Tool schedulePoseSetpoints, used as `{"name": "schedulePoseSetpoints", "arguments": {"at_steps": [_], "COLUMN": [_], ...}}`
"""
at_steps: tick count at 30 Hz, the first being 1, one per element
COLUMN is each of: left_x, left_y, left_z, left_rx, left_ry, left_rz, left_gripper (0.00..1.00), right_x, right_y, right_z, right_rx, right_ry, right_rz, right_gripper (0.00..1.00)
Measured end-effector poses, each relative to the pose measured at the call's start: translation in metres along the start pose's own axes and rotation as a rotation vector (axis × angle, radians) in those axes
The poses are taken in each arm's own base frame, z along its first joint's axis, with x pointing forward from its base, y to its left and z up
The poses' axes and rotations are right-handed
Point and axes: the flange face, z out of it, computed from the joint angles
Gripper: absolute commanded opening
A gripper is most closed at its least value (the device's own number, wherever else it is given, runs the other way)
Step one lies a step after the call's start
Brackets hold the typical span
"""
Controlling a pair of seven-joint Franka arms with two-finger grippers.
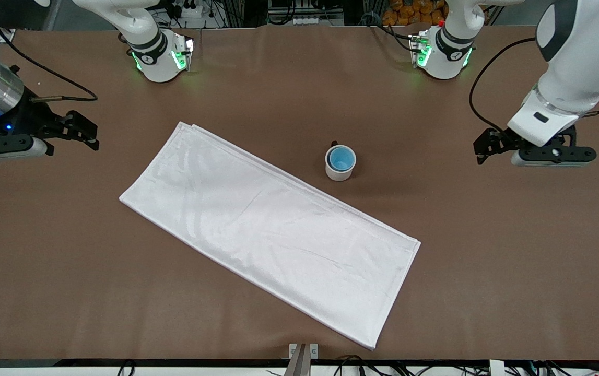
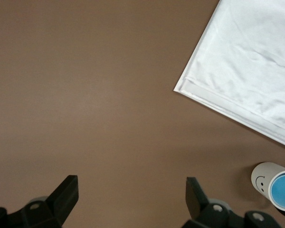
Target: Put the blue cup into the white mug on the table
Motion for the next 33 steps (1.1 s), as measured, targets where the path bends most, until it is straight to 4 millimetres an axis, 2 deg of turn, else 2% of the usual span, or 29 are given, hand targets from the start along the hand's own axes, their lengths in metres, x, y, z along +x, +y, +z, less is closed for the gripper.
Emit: {"name": "schedulePoseSetpoints", "arguments": {"at_steps": [7,12,23,33], "left_x": [0.0,-0.003,-0.003,0.001], "left_y": [-0.025,-0.03,-0.023,-0.022], "left_z": [-0.036,-0.05,-0.058,-0.047], "left_rx": [-0.004,-0.007,-0.066,-0.076], "left_ry": [-0.052,-0.057,-0.049,-0.068], "left_rz": [0.16,0.199,0.193,0.19], "left_gripper": [1.0,1.0,1.0,1.0], "right_x": [-0.001,-0.001,-0.001,-0.001], "right_y": [-0.002,-0.002,-0.003,-0.003], "right_z": [-0.001,-0.001,-0.001,-0.001], "right_rx": [0.0,0.0,0.001,0.001], "right_ry": [0.002,0.002,0.002,0.002], "right_rz": [-0.003,-0.004,-0.006,-0.006], "right_gripper": [1.0,1.0,1.0,1.0]}}
